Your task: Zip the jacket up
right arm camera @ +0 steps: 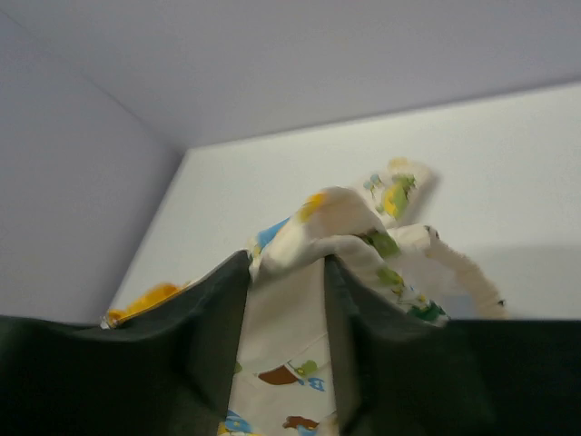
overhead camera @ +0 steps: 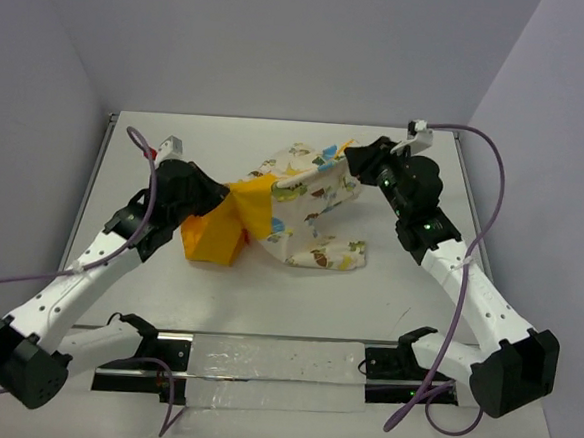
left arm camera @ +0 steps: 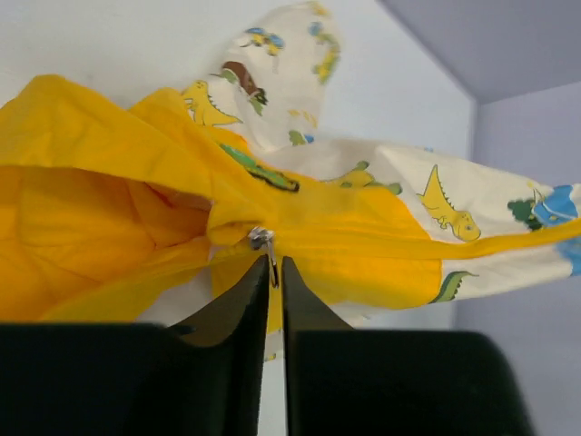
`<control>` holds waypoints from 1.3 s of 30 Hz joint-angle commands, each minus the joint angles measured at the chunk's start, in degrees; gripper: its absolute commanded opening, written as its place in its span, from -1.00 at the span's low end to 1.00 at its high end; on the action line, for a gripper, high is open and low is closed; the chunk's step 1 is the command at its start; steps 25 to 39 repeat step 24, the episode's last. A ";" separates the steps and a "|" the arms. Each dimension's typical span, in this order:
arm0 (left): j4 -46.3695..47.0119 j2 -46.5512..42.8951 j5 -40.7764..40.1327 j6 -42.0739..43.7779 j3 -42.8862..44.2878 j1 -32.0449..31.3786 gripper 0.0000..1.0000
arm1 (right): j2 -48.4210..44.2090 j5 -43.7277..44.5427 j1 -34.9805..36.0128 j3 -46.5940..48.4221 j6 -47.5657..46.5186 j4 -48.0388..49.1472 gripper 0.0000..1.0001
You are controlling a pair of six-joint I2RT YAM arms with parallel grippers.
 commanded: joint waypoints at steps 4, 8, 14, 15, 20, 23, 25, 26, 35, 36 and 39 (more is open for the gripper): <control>0.44 5.69 4.09 8.02 2.22 2.29 0.13 | -0.24 8.53 -0.11 -1.91 -1.04 -11.24 0.87; -5.23 3.08 -0.96 12.85 5.23 2.78 0.41 | -5.47 17.80 -0.28 -3.91 -1.71 -16.47 1.00; -11.21 -2.49 -3.30 13.77 6.05 3.71 0.46 | -9.77 29.11 -0.37 -7.70 0.95 -23.50 1.00; -11.63 -3.69 -2.88 13.28 5.63 3.71 0.46 | -11.03 30.01 -0.37 -9.35 1.21 -23.34 1.00; -9.17 -10.05 1.33 11.26 0.51 3.71 0.45 | -14.29 32.38 -0.37 -15.19 2.43 -23.34 1.00; -9.00 -13.13 1.90 10.34 -2.47 3.72 0.45 | -15.64 34.13 -0.37 -18.27 2.78 -23.85 1.00; -9.31 -13.61 1.87 10.12 -2.90 3.72 0.45 | -15.75 34.27 -0.37 -18.70 2.58 -23.92 1.00; -9.31 -13.61 1.87 10.12 -2.90 3.72 0.45 | -15.75 34.27 -0.37 -18.70 2.58 -23.92 1.00; -9.31 -13.61 1.87 10.12 -2.90 3.72 0.45 | -15.75 34.27 -0.37 -18.70 2.58 -23.92 1.00; -9.31 -13.61 1.87 10.12 -2.90 3.72 0.45 | -15.75 34.27 -0.37 -18.70 2.58 -23.92 1.00; -9.31 -13.61 1.87 10.12 -2.90 3.72 0.45 | -15.75 34.27 -0.37 -18.70 2.58 -23.92 1.00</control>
